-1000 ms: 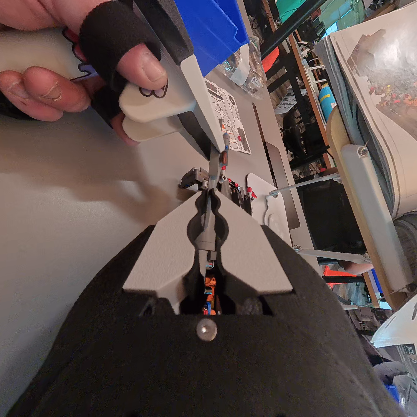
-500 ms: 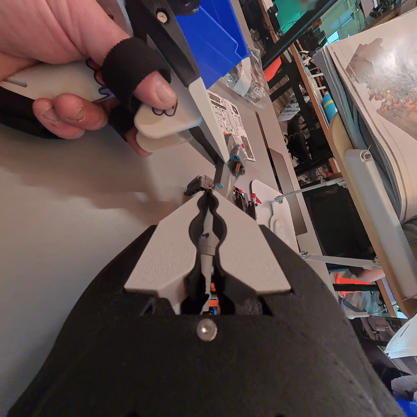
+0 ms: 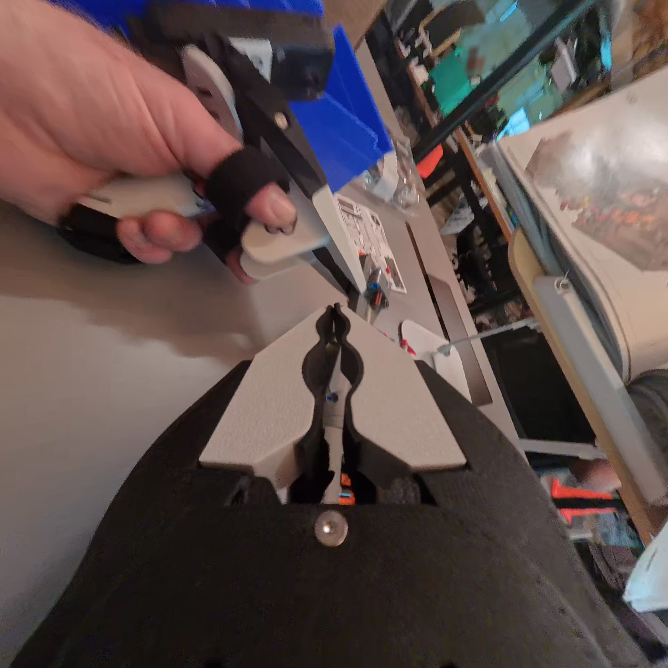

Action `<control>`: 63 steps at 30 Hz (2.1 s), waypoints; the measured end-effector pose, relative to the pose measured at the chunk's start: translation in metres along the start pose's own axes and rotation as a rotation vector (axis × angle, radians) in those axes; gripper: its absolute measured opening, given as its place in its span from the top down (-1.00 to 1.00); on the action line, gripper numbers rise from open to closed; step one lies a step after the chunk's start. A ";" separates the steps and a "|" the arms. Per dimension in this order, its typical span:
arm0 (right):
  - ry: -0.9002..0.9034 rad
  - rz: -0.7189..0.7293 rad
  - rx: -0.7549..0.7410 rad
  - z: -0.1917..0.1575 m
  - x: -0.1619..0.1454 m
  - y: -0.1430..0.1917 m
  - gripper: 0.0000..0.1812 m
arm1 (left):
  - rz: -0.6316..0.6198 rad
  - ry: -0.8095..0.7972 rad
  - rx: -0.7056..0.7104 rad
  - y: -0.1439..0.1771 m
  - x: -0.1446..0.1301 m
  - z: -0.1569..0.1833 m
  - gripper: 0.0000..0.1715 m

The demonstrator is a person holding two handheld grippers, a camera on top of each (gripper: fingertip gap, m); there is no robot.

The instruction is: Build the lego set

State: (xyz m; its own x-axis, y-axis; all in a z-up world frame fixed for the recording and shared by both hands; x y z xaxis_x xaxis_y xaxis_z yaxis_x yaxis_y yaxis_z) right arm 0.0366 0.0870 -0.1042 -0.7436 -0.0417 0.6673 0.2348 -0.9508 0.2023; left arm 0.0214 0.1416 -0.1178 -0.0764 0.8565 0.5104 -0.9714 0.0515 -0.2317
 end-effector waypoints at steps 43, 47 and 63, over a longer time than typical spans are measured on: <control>-0.043 0.121 0.092 -0.018 0.024 0.011 1.00 | -0.002 0.194 0.242 0.005 -0.017 -0.037 0.93; -0.049 0.124 0.099 -0.019 0.025 0.011 1.00 | -0.003 0.194 0.247 0.005 -0.017 -0.038 0.92; -0.058 0.122 0.116 -0.021 0.025 0.010 1.00 | 0.006 0.148 0.272 0.002 -0.009 -0.043 0.92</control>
State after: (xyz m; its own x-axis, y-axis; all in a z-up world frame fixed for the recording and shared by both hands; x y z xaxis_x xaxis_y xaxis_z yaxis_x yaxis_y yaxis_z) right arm 0.0073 0.0695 -0.1011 -0.6685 -0.1332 0.7317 0.3942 -0.8977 0.1967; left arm 0.0302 0.1559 -0.1581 -0.0678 0.9230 0.3788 -0.9971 -0.0756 0.0059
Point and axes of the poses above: each gripper's, where its closed fingertips meet, y back along the fingers, x out of its top, z = x × y across the jaws, the point moved 2 cm from there along y, back along the fingers, and after that the axes turned 11 degrees about -x, right-handed, at the moved point
